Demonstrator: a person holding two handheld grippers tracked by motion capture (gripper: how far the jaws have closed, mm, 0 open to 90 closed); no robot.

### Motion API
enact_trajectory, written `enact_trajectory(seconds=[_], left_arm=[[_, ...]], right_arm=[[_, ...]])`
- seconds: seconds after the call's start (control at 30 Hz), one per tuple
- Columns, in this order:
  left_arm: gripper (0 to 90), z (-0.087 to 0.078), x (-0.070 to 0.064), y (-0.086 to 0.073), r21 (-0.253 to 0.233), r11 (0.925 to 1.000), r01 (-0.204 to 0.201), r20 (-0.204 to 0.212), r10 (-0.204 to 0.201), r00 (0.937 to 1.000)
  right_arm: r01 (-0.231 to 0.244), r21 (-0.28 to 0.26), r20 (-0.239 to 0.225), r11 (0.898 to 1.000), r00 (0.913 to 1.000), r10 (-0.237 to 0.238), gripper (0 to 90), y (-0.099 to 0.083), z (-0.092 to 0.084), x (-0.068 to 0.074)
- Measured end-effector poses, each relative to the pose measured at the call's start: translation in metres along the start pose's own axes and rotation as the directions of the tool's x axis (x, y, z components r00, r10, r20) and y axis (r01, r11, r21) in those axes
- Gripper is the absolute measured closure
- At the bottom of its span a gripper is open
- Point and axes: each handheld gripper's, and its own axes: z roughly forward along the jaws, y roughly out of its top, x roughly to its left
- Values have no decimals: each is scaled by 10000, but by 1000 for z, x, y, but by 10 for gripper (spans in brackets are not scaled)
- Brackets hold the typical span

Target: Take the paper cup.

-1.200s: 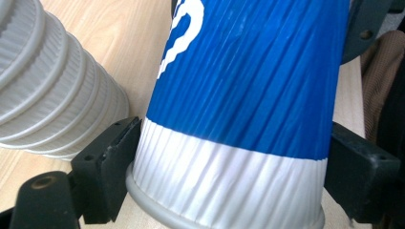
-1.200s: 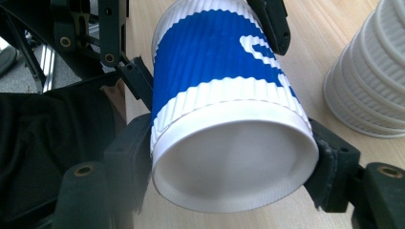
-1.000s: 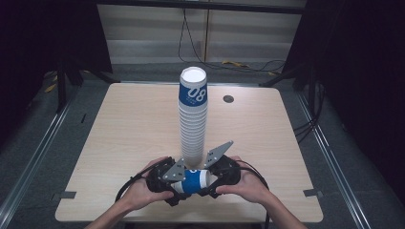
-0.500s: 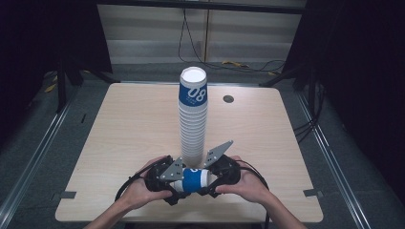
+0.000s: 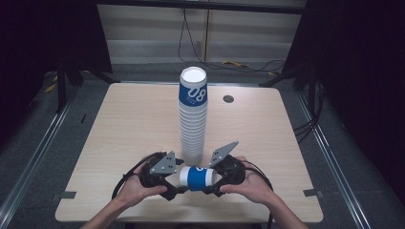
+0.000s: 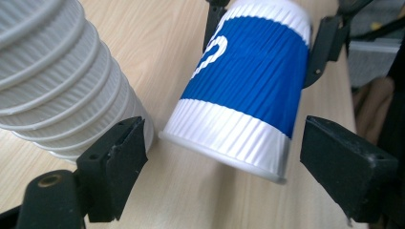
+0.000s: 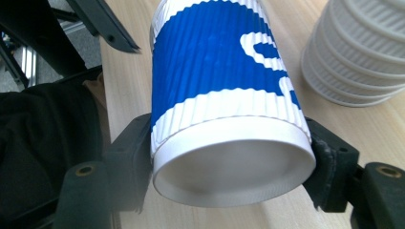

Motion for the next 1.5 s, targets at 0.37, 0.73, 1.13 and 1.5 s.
enact_trajectory(seconds=[0.37,0.73,1.13,1.5], left_arm=[[157,-18,5,-6,-1007,9877,1194,382,-1161,9925],[160,-22,17,-16,-1828,9592,2155,249,-2147,9764],[159,-24,16,-19,-2864,9289,2347,72,-2428,9700],[163,-23,11,-12,-3325,9107,2453,439,-2448,9686]], right_arm=[[-425,-1221,657,9916,9965,508,290,-18,-11,-6],[-771,-2565,199,9635,9962,850,287,-28,-10,-12],[-1038,-4048,-520,9085,9945,905,284,-39,-7,-18],[-763,-4955,-607,8653,9967,531,284,-42,-3,-15]])
